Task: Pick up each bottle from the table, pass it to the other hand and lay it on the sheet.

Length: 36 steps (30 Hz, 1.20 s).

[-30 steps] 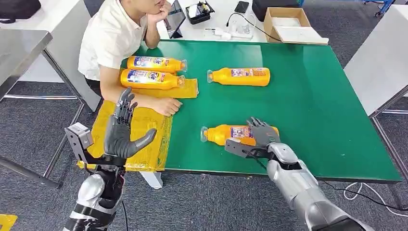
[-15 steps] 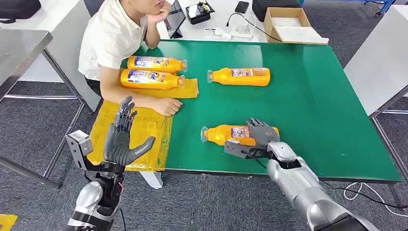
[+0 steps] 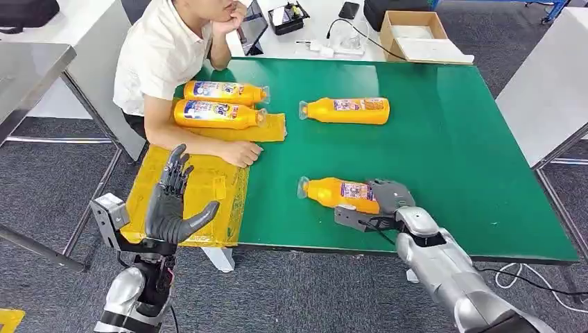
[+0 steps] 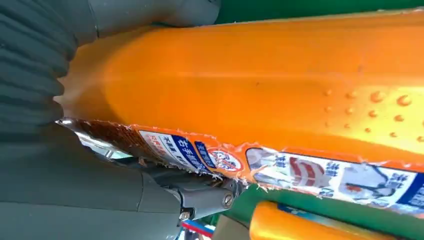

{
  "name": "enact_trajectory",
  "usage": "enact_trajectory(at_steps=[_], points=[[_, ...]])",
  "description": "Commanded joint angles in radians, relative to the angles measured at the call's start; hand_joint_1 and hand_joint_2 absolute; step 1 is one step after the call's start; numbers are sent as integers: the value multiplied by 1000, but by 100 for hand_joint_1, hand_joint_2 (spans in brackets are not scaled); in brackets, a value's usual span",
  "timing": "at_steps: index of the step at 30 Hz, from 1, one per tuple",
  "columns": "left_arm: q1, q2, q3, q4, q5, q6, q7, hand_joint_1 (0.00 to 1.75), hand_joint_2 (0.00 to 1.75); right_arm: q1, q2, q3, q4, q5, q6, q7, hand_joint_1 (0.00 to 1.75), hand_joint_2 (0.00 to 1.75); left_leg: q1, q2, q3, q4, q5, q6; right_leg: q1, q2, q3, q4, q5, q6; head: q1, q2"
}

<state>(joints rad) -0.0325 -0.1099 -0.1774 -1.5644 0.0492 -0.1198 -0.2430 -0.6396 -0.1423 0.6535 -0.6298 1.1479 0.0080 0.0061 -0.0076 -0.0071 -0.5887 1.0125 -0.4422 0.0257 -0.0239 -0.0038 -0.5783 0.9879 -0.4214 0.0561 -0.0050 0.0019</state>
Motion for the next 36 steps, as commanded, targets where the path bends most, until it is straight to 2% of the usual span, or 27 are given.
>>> enact_trajectory(at_steps=[1, 3, 7, 9, 10, 13, 15, 18, 19, 20, 23, 29, 36], points=[[-6, 8, 27, 15, 0, -7, 7, 0, 175, 38, -47, 24, -2, -8, -6, 12, 171, 175, 3, -1, 3, 0, -1, -2, 3, -1, 4, -2, 0, -3, 0, 0], [-8, 5, 29, 16, 1, -8, 6, 0, 175, 64, -68, 2, -4, -25, -32, 3, 175, 175, 3, -2, 3, -1, -1, -2, 3, -2, 4, -2, -1, -3, 0, 0], [-5, -4, 32, 8, 18, -6, 4, 0, 175, 136, -73, -85, -27, -107, -89, -78, 175, 175, 3, -5, 4, -1, 0, -2, 3, -5, 6, -3, -1, -3, 0, 0], [-7, -6, 36, 12, 44, 4, 7, 0, 175, 187, -65, -160, -73, -229, -58, -205, 175, 175, 2, -4, 3, -1, 0, -2, 2, -4, 6, -3, -1, -2, 0, 0], [-10, -1, 30, 17, 60, 6, 9, 0, 175, 216, -71, -179, -98, -262, -43, -232, 175, 175, 3, -3, 4, -1, -1, -2, 3, -3, 6, -3, -1, -3, 0, 0], [-11, 0, 30, 19, 61, 7, 9, 0, 175, 223, -73, -180, -103, -263, -43, -233, 175, 175, 3, -5, 5, -2, 0, -2, 3, -5, 8, -4, -1, -3, 0, 0], [4, -7, 38, 21, 165, -6, 45, 0, 175, 281, -56, -241, -184, -374, -22, -339, 175, 175, 3, -3, 6, -1, -1, -2, 3, -3, 8, -3, -1, -3, 0, 0], [45, -6, 32, 18, 269, 2, 83, 0, 175, 356, -17, -291, -330, -467, -8, -407, 175, 175, 4, -2, 9, -2, 0, -3, 4, -3, 9, -5, 0, -4, 0, 0], [70, -24, 36, 8, 325, 5, 91, 0, 175, 379, 1, -307, -392, -508, 7, -429, 175, 175, 2, 0, 9, -2, -1, -2, 3, -2, 9, -4, 0, -3, 0, 0], [105, -46, 9, -19, 348, 30, 93, 0, 175, 402, 20, -313, -466, -541, 18, -427, 175, 175, 4, 2, 10, -3, -1, -3, 4, 0, 10, -5, 0, -4, 1, 0], [131, -30, -112, -39, 312, 70, 71, 0, 175, 422, 26, -299, -561, -573, 38, -400, 175, 175, 3, 5, 8, -1, -2, -2, 3, 3, 7, -2, -1, -3, 0, 0], [118, -15, -115, -36, 323, 82, 69, 0, 175, 416, 19, -304, -541, -578, 38, -404, 175, 175, 2, 0, 1, 0, -1, -1, 2, 0, 2, -1, -1, -2, 0, 0], [116, -13, -113, -35, 326, 83, 70, 0, 175, 415, 18, -305, -538, -580, 38, -406, 175, 175, 1, 1, 1, 0, -1, -1, 1, 1, 1, -1, -1, -2, 0, 0]])
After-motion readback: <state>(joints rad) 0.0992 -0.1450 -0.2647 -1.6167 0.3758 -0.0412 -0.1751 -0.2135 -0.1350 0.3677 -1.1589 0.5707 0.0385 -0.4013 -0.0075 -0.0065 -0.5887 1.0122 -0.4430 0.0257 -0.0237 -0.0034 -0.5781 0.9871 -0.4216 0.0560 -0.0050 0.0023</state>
